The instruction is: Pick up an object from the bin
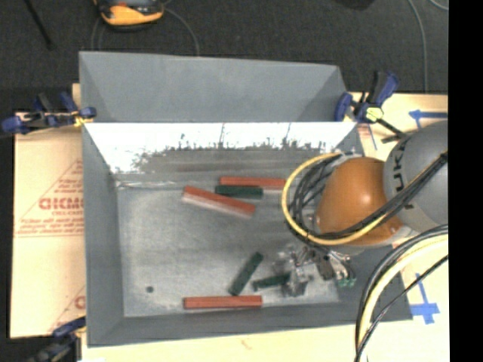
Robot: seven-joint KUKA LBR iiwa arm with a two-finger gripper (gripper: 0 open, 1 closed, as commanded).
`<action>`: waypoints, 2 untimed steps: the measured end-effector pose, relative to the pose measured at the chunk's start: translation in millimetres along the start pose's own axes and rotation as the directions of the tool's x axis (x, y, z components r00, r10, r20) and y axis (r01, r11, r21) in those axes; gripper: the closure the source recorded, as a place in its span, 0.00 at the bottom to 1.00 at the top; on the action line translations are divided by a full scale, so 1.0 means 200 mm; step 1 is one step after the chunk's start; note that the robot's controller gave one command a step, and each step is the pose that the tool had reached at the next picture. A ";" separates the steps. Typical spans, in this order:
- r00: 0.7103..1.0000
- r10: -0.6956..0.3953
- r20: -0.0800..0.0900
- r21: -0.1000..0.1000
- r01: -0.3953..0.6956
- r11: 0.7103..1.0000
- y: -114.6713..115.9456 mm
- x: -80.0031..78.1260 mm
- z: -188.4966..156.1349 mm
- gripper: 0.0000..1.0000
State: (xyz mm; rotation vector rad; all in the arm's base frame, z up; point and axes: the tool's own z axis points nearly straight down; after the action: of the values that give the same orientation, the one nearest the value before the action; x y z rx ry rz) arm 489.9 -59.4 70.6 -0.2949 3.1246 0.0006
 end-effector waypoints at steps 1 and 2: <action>1.000 -0.001 0.000 0.000 0.001 1.000 0.00 0.00 0.00 1.00; 0.999 0.048 -0.001 0.002 -0.048 0.999 -0.10 -0.06 -0.25 1.00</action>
Offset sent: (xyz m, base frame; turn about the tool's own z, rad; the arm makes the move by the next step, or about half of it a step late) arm 0.0136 -0.0157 0.0490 0.0515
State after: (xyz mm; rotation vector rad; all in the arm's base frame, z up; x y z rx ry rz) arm 504.2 -76.2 119.9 -0.2201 3.1314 -0.0019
